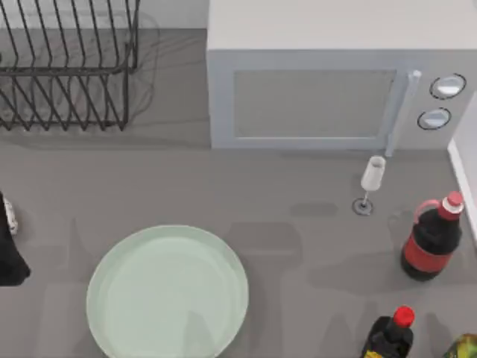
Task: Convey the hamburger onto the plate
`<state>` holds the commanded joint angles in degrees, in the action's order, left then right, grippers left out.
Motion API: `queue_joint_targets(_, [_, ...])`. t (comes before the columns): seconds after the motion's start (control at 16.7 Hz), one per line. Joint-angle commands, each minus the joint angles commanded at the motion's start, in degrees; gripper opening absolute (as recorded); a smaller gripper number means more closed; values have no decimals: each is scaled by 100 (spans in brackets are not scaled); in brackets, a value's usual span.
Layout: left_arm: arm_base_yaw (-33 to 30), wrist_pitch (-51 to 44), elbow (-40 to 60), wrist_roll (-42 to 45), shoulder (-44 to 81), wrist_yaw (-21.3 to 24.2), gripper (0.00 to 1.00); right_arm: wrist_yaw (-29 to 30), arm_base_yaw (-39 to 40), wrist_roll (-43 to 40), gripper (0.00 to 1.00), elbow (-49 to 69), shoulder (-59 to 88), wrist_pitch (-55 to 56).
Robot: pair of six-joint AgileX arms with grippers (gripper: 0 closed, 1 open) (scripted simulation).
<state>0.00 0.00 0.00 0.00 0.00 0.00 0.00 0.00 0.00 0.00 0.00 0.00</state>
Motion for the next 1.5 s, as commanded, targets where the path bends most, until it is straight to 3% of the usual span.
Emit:
queue_joint_targets(0.42, [50,-520,737,552,835,39,100,0,0,0,100,0,0,0])
queue_joint_targets(1.5, [611,-4347,5401,4342,8088,-29,100,0,0,0,100,0,0,0])
